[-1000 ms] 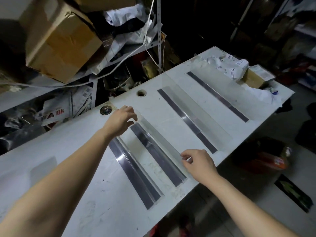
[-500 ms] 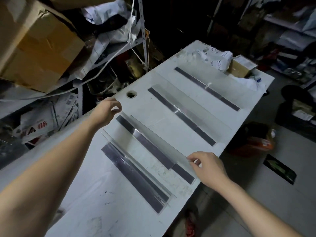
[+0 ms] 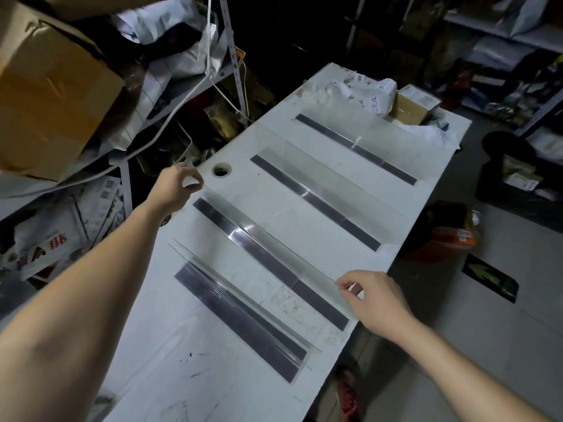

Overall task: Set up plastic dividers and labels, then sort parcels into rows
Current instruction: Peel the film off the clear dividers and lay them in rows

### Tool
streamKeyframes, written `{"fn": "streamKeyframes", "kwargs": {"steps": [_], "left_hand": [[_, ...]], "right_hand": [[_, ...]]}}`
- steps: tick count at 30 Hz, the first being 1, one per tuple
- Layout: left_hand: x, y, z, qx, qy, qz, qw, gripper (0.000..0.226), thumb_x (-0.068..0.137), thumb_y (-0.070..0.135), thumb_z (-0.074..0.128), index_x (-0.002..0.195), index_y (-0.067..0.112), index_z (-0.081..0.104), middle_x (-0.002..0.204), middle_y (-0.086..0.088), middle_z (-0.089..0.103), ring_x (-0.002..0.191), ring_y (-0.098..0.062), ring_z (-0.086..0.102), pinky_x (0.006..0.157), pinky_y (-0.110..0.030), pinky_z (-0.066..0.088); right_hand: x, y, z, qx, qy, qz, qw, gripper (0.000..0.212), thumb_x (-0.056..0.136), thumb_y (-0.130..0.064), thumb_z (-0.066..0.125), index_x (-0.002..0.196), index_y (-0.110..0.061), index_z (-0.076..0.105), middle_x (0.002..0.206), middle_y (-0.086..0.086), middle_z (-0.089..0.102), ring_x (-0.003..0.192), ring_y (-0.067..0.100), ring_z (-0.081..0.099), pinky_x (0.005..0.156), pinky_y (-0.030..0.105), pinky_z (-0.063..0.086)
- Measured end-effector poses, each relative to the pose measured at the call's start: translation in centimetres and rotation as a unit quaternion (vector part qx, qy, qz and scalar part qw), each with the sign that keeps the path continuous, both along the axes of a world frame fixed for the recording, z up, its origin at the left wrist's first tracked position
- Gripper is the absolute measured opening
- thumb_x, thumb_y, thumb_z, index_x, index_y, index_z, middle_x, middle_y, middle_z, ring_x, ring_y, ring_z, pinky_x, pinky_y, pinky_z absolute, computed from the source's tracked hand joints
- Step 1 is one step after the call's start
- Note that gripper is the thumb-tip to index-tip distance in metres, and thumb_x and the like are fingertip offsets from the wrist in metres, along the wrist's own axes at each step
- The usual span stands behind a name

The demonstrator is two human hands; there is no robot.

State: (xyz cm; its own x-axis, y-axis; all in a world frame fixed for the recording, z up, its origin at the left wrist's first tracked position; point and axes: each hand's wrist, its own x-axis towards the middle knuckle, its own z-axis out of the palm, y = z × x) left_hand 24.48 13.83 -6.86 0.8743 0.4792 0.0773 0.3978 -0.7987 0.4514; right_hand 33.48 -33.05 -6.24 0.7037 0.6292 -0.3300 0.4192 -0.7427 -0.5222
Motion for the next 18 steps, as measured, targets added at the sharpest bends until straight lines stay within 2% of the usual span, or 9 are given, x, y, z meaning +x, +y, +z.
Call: {"fn": "streamKeyframes", "kwargs": {"steps": [4,10,18], "left_hand": [[0.3,-0.1,0.2,-0.009,-0.010,0.002,1.000,0.011,0.090,0.005,0.075,0.091,0.015,0.075,0.099,-0.002,0.062,0.097,-0.026,0.060,0.091,-0.043,0.051],[-0.4,0.5,-0.7,-0.058,-0.003,0.045,0.997,0.008,0.091,0.007,0.074,0.094,0.014,0.075,0.115,-0.008,0.063,0.112,-0.030,0.064,0.097,-0.044,0.053],[-1.4,0.7,-1.8,-0.066,-0.015,0.059,0.996,0.008,0.091,0.009,0.075,0.093,0.016,0.073,0.114,-0.007,0.064,0.109,-0.031,0.065,0.097,-0.044,0.053]], "right_hand": [[-0.4,0.2,0.1,0.010,0.003,-0.007,1.000,0.013,0.097,-0.027,0.064,0.100,-0.034,0.074,0.091,-0.024,0.069,0.086,0.003,0.067,0.080,0.033,0.059],[-0.6,0.7,-0.2,0.013,-0.005,-0.006,1.000,0.014,0.097,-0.025,0.066,0.106,-0.031,0.075,0.098,-0.021,0.071,0.087,0.001,0.066,0.079,0.026,0.057],[-0.9,0.9,-0.4,0.017,0.015,-0.002,1.000,0.013,0.097,-0.026,0.066,0.105,-0.032,0.075,0.095,-0.023,0.069,0.086,0.001,0.066,0.079,0.026,0.058]]}}
